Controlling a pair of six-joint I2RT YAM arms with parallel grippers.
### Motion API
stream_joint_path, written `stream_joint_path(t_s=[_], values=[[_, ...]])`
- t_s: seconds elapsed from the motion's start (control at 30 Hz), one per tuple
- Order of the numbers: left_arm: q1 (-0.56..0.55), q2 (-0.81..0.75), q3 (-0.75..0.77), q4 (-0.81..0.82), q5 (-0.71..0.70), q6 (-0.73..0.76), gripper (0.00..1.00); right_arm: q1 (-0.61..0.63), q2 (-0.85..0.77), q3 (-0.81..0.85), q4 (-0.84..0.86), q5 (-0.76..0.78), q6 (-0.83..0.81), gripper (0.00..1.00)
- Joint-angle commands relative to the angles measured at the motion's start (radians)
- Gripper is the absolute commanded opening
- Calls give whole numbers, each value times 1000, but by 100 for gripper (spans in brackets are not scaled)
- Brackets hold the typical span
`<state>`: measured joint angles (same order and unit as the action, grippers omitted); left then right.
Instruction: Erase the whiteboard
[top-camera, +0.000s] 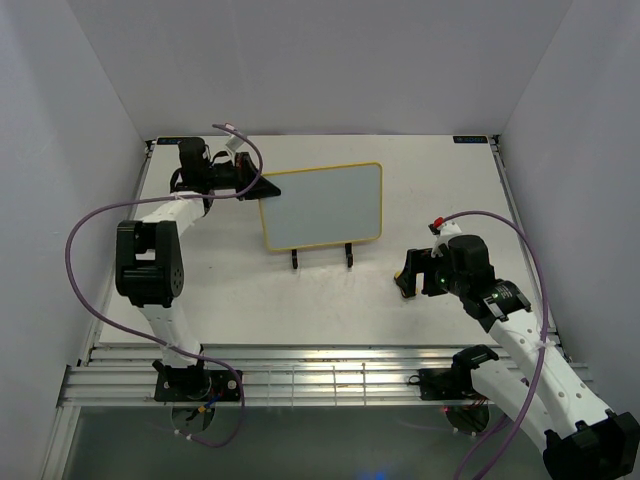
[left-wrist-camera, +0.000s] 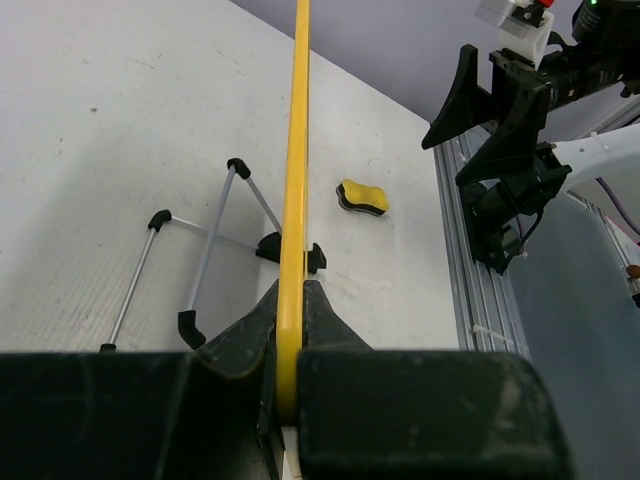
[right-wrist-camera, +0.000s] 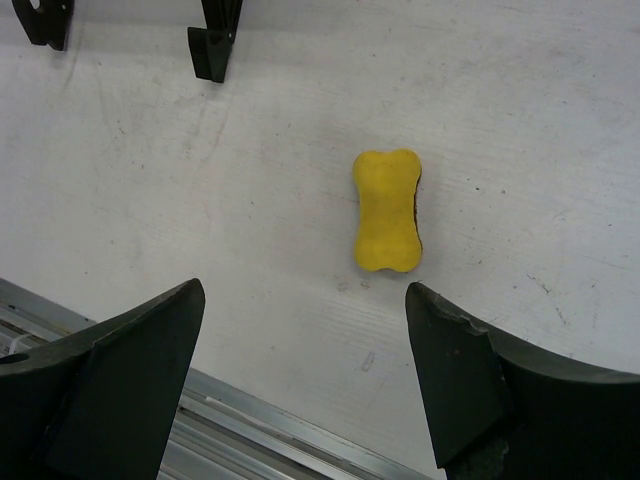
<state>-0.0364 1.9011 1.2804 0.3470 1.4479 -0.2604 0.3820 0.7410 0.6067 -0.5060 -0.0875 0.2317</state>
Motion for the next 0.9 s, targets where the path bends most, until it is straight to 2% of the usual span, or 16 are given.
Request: stream_joint_path(t_s=[0.0, 0.27, 0.43, 0.87], values=[[-13, -141, -10, 30, 393, 0, 0, 5, -3, -2, 30, -20, -12, 87], [-17, -142, -47, 46, 393, 6, 0, 5, -34, -7, 29, -15, -11, 87], [1, -102, -89, 211, 387, -111, 0, 6, -38, -8, 29, -20, -11, 87], [26, -37, -127, 300, 361, -117, 0, 5, -40, -12, 35, -29, -12, 87]])
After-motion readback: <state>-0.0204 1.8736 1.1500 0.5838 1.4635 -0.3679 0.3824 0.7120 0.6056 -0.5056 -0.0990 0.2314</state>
